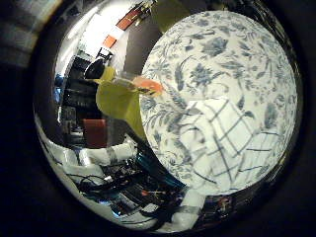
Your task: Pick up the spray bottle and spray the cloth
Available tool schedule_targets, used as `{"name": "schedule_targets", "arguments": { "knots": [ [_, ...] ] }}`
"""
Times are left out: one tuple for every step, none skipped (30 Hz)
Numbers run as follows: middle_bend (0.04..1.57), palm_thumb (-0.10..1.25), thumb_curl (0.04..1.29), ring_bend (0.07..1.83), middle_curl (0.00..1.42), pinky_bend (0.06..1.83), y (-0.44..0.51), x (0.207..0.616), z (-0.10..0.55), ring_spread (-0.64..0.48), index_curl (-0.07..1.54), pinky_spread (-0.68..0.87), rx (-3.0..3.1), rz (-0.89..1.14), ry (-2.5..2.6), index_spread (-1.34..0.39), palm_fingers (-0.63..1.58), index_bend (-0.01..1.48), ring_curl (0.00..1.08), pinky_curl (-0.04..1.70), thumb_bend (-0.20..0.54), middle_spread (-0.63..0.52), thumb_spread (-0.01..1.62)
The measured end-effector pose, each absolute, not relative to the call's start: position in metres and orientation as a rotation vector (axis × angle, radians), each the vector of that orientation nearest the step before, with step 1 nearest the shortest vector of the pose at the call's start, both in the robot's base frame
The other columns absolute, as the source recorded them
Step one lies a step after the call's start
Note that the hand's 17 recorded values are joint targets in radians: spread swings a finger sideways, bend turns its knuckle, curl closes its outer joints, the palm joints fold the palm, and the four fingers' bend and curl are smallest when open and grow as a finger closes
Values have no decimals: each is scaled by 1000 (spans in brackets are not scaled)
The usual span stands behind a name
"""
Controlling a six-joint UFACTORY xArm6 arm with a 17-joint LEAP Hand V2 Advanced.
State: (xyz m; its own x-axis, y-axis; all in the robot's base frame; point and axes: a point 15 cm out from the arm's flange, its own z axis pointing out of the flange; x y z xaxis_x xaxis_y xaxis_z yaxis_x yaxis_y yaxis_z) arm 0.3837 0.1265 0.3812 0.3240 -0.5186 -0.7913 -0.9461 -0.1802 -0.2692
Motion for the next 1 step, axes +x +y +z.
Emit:
{"name": "schedule_targets", "arguments": {
  "knots": [
    [356,649,361,396,399,269,118,384,386,86,403,412,-1818,700,1313,-215,284,177,297,376,-24,13,1048]
  ]
}}
